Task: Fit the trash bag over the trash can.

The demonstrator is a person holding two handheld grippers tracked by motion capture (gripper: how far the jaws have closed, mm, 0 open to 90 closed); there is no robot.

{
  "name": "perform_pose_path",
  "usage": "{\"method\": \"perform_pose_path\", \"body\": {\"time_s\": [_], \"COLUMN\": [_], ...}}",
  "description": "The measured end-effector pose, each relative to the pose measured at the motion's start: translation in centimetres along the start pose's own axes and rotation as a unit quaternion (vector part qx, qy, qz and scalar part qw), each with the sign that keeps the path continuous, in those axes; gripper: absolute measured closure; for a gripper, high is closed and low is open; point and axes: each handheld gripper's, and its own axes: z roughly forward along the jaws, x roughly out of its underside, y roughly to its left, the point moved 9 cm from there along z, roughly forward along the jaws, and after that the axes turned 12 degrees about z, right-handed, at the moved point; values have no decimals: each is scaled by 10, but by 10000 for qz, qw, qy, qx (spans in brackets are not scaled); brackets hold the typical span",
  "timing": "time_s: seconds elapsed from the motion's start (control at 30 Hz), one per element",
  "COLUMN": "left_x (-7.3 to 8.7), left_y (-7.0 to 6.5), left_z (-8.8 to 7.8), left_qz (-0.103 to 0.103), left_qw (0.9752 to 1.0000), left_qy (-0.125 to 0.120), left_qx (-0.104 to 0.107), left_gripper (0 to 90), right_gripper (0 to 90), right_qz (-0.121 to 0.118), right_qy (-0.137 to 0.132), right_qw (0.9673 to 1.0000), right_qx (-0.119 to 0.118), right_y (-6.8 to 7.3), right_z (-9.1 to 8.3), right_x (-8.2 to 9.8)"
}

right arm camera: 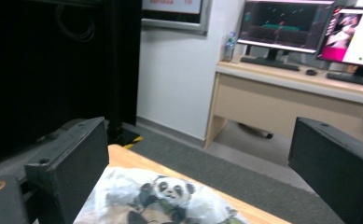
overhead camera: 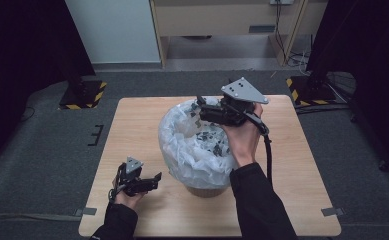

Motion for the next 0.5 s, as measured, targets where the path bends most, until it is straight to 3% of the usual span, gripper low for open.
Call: {"method": "perform_pose_path", "body": {"time_s": [0.5], "left_x": [0], "left_y": [1], "left_z": [0], "left_qz": [-9], "left_qw": [10000], "left_qy": [4], "left_qx": [-14], "left_gripper": [114], "right_gripper": [36], "right_qz": [69], "right_qy": [-279], "right_qw": [9985], "right_qx": [472], "right_y": [-45], "right_z": [-29], "right_x": [-8]}}
